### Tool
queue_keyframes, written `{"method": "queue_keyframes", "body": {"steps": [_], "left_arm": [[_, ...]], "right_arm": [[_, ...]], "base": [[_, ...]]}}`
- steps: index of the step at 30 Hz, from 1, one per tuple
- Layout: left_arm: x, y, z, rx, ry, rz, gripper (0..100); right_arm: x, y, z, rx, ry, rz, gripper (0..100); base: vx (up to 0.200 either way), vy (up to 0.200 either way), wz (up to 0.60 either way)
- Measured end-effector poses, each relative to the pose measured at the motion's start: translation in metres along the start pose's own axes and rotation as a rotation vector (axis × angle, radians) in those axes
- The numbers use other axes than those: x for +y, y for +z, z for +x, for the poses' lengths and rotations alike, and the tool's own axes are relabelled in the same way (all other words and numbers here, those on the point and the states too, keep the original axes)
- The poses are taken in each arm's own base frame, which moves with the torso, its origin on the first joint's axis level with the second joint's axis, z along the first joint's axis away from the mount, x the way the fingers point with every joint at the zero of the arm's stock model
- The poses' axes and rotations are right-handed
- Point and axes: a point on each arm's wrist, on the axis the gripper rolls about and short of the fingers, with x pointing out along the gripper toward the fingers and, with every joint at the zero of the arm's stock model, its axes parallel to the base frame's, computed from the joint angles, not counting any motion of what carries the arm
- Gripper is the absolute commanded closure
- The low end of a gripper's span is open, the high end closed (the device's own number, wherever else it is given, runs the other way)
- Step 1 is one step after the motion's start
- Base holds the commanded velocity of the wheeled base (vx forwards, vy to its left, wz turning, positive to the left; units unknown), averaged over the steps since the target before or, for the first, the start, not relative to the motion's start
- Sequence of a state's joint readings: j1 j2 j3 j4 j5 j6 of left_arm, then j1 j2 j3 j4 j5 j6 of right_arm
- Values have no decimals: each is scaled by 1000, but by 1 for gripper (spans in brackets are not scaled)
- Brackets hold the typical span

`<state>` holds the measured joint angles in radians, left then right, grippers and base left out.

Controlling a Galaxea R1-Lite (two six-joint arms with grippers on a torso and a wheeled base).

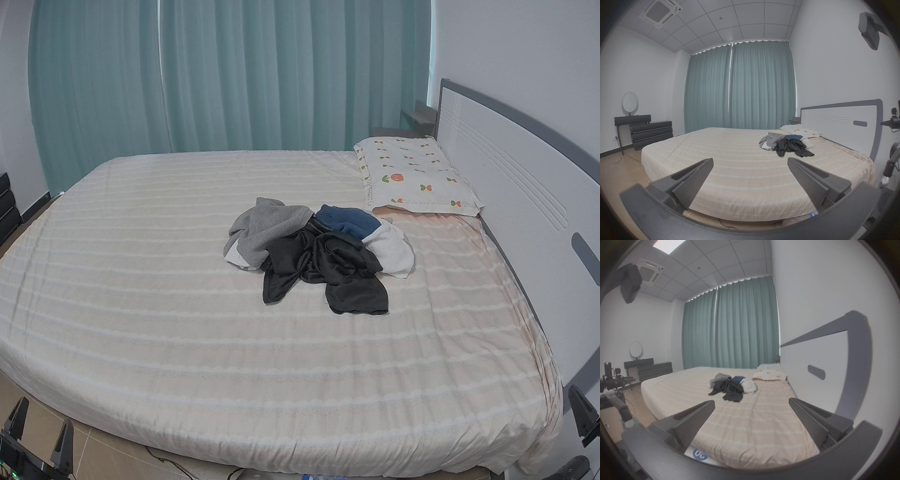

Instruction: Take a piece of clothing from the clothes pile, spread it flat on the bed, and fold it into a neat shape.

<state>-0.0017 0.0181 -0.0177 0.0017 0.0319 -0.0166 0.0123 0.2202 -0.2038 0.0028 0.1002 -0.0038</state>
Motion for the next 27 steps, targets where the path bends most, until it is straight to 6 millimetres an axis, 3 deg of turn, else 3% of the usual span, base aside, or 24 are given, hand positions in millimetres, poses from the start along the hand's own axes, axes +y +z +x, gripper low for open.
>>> {"method": "queue_keyframes", "body": {"steps": [8, 12, 20, 27], "left_arm": [[0, 0, 0, 0, 0, 0, 0], [0, 0, 0, 0, 0, 0, 0], [0, 0, 0, 0, 0, 0, 0], [0, 0, 0, 0, 0, 0, 0]], "right_arm": [[-3, 22, 50, 204, 62, 86, 0], [-4, 31, 86, 276, 82, 129, 0], [0, 35, 167, 388, 75, 209, 0], [12, 24, 252, 458, 41, 265, 0]], "base": [[0, 0, 0], [0, 0, 0], [0, 0, 0], [0, 0, 0]]}}
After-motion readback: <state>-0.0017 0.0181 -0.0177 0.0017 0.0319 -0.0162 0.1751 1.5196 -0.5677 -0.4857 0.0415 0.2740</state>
